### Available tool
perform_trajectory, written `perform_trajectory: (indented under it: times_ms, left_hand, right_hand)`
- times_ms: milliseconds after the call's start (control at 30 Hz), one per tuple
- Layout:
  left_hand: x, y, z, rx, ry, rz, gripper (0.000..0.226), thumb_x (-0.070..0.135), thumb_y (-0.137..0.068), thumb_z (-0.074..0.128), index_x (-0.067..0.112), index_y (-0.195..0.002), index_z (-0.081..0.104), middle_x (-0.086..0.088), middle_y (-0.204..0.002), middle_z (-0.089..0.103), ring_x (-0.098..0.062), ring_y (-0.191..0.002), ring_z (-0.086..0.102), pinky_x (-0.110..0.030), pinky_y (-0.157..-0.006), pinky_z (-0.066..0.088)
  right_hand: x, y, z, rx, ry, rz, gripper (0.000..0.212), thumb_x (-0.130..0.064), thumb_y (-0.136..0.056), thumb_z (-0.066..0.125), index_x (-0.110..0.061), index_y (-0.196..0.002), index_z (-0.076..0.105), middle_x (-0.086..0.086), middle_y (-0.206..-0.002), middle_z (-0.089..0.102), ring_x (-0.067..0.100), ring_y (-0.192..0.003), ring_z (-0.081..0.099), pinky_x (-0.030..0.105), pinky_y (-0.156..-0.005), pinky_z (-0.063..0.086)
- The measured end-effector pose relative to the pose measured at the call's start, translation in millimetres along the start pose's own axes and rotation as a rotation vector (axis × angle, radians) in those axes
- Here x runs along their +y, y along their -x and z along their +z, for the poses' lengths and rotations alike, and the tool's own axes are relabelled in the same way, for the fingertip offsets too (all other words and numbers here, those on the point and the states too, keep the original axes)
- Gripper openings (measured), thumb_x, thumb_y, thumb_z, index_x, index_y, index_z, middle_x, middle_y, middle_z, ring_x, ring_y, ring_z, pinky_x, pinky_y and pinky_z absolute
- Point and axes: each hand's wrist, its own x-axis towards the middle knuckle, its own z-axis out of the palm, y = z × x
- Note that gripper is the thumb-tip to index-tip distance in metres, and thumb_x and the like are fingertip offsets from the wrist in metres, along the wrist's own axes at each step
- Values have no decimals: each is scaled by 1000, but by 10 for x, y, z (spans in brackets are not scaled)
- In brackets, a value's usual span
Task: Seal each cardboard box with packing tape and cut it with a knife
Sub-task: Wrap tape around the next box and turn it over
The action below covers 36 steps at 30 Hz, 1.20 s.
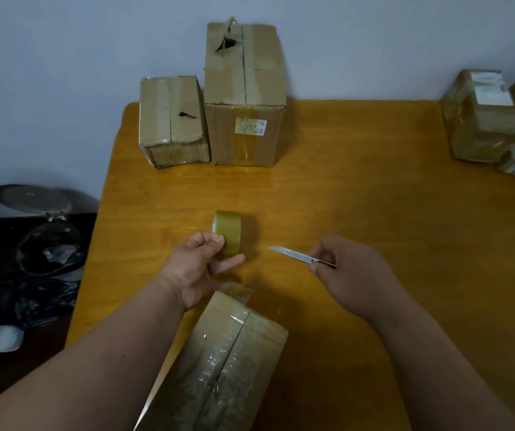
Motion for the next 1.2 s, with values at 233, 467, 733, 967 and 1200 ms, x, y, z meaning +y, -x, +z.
perform_trajectory:
  times_ms: [233,467,733,967,1200]
  left_hand:
    - [-40,51,-212,111,-130,1,19,12,-99,54,19,-83,49,-1,-82,69,-21,-77,75,-56,-86,50]
    - [-94,128,-310,126,-147,1,14,8,-98,55,18,-87,52,-2,-81,72,-19,-76,75,-42,-76,51]
    - [-165,279,-294,122,-133,11,22,-12,-95,43,8,-91,52,-11,-79,69,-20,-68,74,-37,-67,58]
    - [-142,346,-329,124,-118,18,26,-14,-93,43,10,-91,52,-5,-75,73,-18,-69,74,-40,-81,53]
    - [-78,427,-358,131,-107,37,28,-14,-94,40,11,-92,52,-8,-90,69,-16,-70,74,-39,-85,50]
  right_hand:
    - [323,-178,836,-198,-28,286,22,-33,-97,53,-29,-118,59,0,-124,63,23,-112,58,37,-96,46]
    - [-256,8,631,11,-407,9,33,-45,-89,61,-27,-116,66,-10,-113,57,0,-101,56,9,-85,41]
    - [-690,325,651,-159,-58,-316,45,-43,-91,59,-31,-134,54,-9,-125,60,12,-111,56,32,-98,44]
    - [-679,268,685,-330,36,-230,52,-46,-96,47,-35,-145,38,-5,-136,56,18,-121,54,31,-100,44]
    - [-639,193,677,-566,-402,19,36,-36,-97,53,-39,-133,53,-18,-111,63,1,-100,59,20,-88,46]
